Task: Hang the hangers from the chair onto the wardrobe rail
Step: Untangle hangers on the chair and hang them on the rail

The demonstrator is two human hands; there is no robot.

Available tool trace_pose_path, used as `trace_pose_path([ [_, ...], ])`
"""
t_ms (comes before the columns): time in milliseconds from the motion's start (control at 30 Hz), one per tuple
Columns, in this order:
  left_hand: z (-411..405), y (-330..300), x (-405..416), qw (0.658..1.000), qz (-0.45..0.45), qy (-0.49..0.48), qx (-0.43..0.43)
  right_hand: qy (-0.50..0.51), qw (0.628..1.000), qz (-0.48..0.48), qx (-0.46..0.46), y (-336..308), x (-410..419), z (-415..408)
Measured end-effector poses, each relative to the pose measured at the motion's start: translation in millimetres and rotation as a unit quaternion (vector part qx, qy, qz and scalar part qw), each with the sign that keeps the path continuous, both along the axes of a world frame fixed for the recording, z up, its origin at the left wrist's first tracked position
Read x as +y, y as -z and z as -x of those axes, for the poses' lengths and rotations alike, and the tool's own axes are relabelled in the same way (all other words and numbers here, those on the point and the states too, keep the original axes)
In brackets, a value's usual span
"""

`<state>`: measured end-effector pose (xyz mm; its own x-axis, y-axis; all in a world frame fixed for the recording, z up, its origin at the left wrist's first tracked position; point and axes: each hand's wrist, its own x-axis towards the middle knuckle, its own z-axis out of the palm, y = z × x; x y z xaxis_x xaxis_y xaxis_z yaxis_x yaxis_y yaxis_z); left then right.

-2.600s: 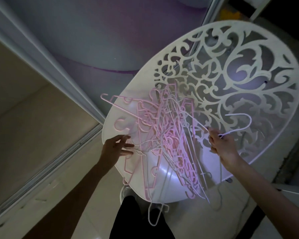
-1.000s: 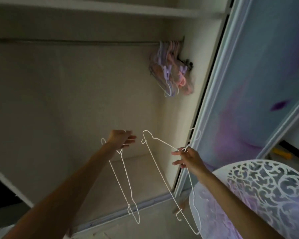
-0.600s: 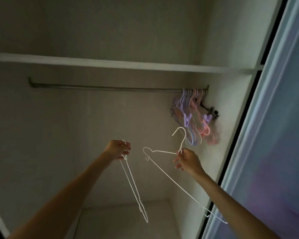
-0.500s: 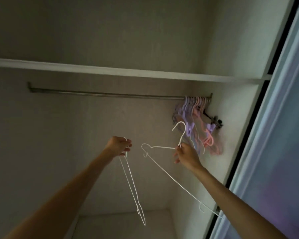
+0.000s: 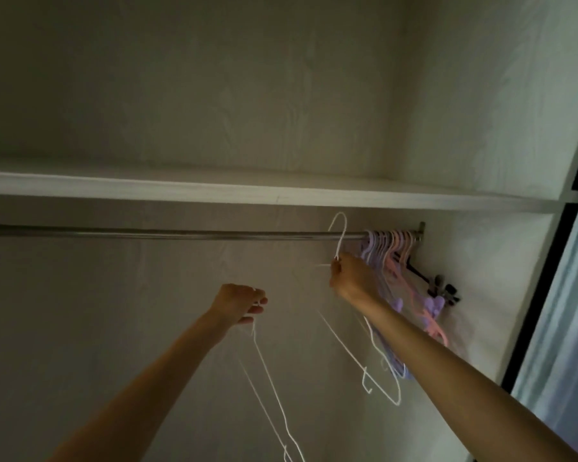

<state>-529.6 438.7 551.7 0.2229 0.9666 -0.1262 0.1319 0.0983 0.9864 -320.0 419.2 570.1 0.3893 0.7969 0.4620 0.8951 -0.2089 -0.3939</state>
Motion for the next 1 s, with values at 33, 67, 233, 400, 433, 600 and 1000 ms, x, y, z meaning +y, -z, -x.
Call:
trace_pose_path([
  [33,0,-1,8,1.0,0.001,0.002,-0.006,0.012,1.0,0.011,-0.015,-4,8,0],
  [67,0,-1,15,1.0,0.001,0.003,-0.011,0.02,0.999,0.022,-0.024,-6,16,0],
  [233,-5,-10,43,1.0,-0.007,0.03,0.007,0.044,0.993,0.086,-0.068,3,46,-1],
  [400,-3,-12,55,0.998,-0.023,0.05,0.023,0.025,0.985,0.166,-0.049,21,61,-6],
  [433,-2,-13,57,0.998,-0.024,0.053,0.022,0.022,0.985,0.164,-0.049,22,59,-7],
  [600,0,-16,68,0.998,-0.03,0.043,0.02,0.004,0.989,-0.024,-0.148,1,48,-9],
  [1000,-15,-20,75,0.998,-0.014,0.043,0.036,-0.083,0.953,-0.001,-0.293,-34,61,-83],
])
